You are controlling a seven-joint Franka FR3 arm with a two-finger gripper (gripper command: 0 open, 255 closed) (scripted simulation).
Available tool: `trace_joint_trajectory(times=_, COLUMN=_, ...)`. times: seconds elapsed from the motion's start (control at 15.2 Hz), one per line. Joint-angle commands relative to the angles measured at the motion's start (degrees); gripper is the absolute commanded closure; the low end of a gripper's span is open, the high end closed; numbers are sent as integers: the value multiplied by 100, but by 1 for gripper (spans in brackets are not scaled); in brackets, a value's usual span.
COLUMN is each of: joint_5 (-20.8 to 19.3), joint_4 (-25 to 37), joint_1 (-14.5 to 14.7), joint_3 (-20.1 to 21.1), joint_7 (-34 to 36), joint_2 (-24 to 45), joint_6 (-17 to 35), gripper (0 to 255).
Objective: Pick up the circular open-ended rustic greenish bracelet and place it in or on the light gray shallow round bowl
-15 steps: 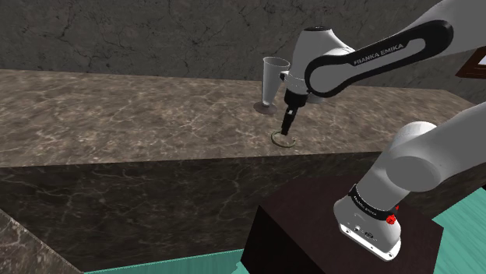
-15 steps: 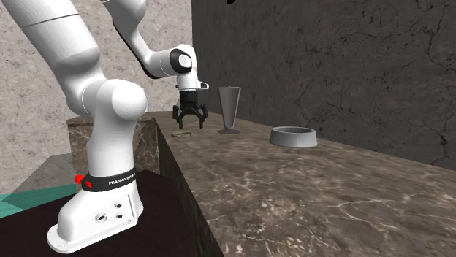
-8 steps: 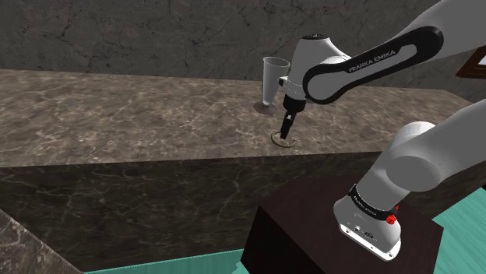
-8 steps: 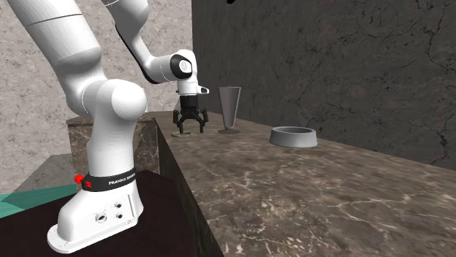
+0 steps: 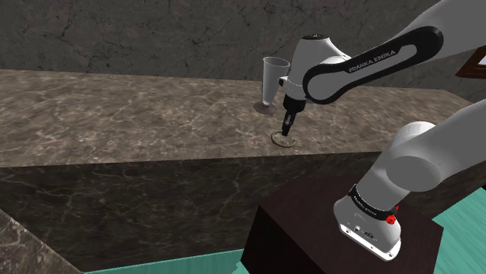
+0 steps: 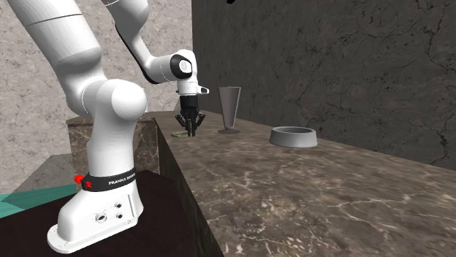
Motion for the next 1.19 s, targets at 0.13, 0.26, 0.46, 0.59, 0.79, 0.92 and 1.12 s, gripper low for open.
trace_joint_trajectory(times=0.13, joint_5=0, joint_4=-1, joint_1=0, joint_3=0, joint_7=0, joint_2=0, joint_6=0, gripper=255)
trace_joint_trajectory(times=0.26, joint_5=0, joint_4=-1, joint_1=0, joint_3=0, joint_7=0, joint_2=1, joint_6=2, gripper=255)
trace_joint_trajectory(times=0.46, joint_5=18, joint_4=119, joint_1=11, joint_3=-9, joint_7=-24, joint_2=-183, joint_6=-302, gripper=255)
trace_joint_trajectory(times=0.59, joint_5=28, joint_4=206, joint_1=17, joint_3=-14, joint_7=-39, joint_2=-294, joint_6=-500, gripper=255)
trace_joint_trajectory(times=0.79, joint_5=41, joint_4=347, joint_1=24, joint_3=-21, joint_7=-60, joint_2=-444, joint_6=-791, gripper=255)
trace_joint_trajectory(times=0.92, joint_5=48, joint_4=448, joint_1=28, joint_3=-25, joint_7=-73, joint_2=-533, joint_6=-980, gripper=255)
trace_joint_trajectory(times=1.12, joint_5=57, joint_4=607, joint_1=32, joint_3=-31, joint_7=-90, joint_2=-651, joint_6=-1257, gripper=255)
